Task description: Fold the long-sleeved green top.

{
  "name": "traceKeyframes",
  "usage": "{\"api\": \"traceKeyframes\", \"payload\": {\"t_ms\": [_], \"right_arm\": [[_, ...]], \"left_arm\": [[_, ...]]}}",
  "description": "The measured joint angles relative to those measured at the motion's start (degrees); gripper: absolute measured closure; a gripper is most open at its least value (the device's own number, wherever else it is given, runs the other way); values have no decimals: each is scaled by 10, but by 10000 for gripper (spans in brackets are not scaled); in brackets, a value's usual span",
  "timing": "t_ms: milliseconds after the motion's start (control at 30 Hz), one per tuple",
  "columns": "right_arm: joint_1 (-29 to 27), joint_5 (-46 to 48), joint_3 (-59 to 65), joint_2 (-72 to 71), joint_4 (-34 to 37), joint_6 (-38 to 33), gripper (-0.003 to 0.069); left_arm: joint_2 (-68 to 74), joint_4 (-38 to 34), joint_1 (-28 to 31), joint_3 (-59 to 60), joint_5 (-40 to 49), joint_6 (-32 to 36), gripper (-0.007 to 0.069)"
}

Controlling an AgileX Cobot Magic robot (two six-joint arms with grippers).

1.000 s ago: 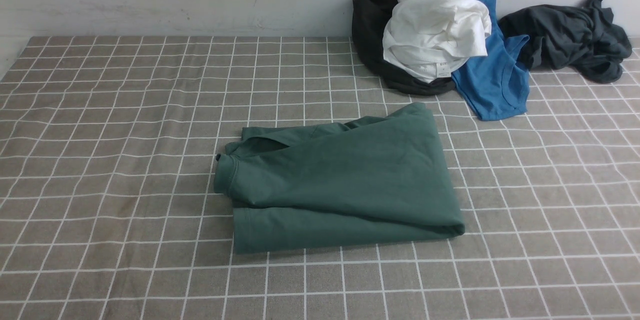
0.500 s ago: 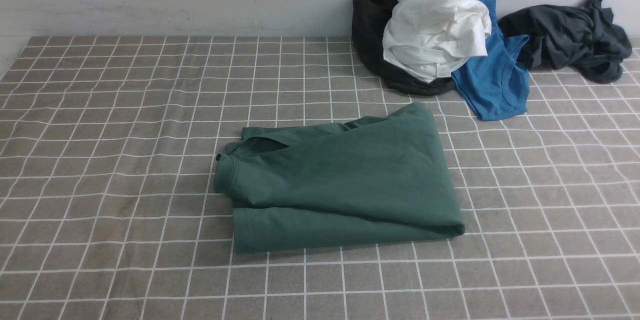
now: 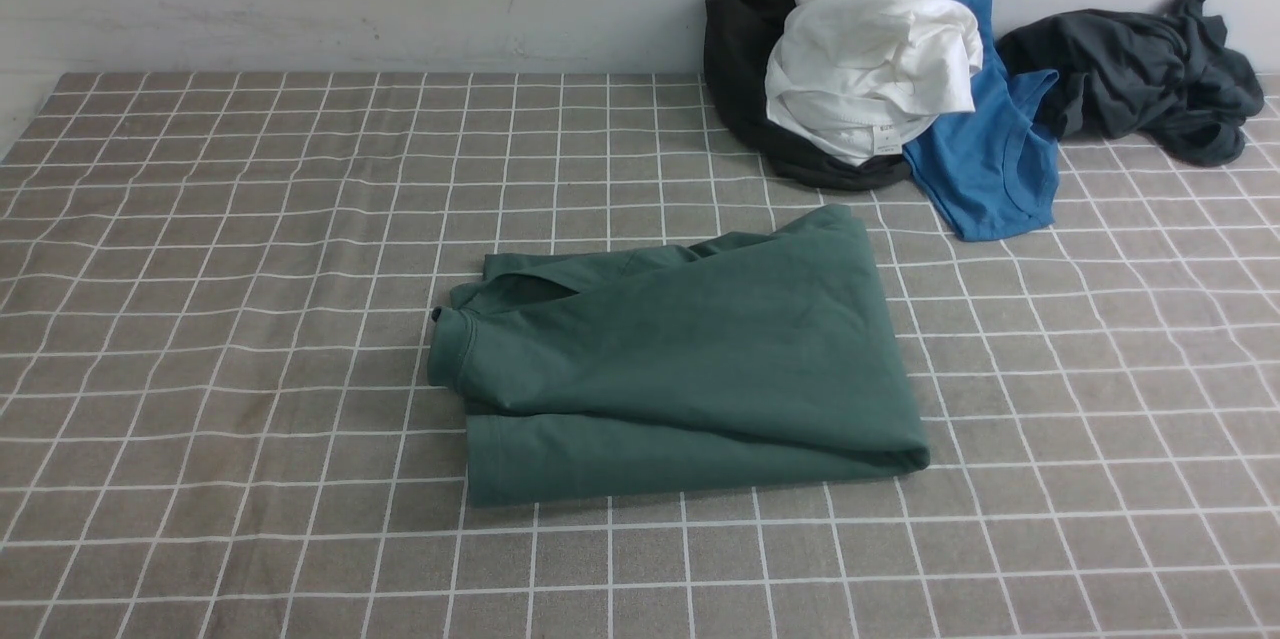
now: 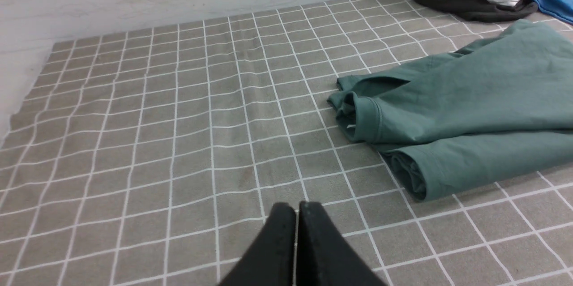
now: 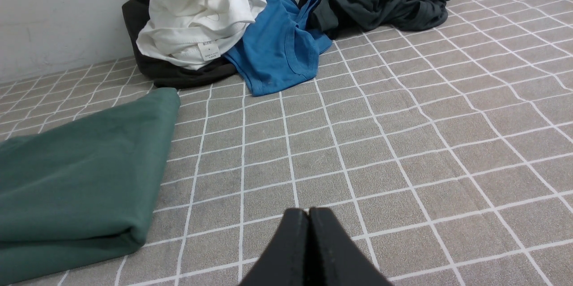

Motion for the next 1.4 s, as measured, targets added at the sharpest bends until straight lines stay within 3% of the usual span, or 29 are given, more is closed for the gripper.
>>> {"api": "traceKeyframes", "payload": {"t_ms": [233, 333, 500, 1400], "right_arm": [[0, 0, 0, 0, 0, 0, 673], [0, 0, 0, 0, 0, 0, 673], [0, 1, 0, 0, 0, 0, 673], [0, 1, 0, 0, 0, 0, 673]], "left_arm": [[-5, -3, 52, 142, -185, 0, 631], [-22, -3, 79, 182, -217, 0, 631], [-26, -4, 101, 210, -214, 0, 631], [-26, -4, 101, 210, -189, 18, 631]]}}
